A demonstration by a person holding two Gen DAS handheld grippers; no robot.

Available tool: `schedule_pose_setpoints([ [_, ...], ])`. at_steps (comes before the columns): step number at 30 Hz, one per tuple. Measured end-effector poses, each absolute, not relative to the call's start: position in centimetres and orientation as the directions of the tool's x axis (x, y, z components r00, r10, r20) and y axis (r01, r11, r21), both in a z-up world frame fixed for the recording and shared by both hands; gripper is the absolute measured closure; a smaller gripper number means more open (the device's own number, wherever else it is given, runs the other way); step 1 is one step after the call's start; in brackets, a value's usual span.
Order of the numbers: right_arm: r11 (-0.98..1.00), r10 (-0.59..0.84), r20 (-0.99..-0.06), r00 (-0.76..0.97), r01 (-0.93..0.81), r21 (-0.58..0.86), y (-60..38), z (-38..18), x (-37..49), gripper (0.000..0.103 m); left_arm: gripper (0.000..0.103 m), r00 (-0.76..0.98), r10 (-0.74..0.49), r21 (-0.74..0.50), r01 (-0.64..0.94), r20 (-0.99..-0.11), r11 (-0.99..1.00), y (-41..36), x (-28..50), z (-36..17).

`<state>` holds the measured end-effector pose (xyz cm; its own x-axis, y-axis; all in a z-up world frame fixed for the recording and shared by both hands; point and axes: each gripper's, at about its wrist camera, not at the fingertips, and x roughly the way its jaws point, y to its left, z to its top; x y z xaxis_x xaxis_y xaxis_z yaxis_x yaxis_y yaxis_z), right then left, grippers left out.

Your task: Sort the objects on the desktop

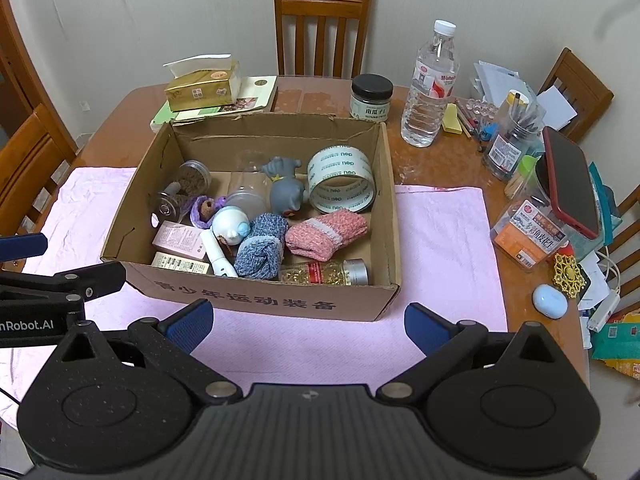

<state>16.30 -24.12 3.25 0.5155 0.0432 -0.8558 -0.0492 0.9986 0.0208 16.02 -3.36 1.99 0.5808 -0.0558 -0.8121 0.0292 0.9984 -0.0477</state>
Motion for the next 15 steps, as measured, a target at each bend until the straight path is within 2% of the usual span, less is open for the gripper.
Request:
schedule_pose_setpoints([
  [15, 0.999, 0.04, -0.855, 0.517, -0.051, 0.016, -24.04, 3.31, 16.48, 0.0, 0.002, 0.585, -0.056, -0.052, 0.023, -0.809, 0.998, -3.24, 16.1, 2.23],
])
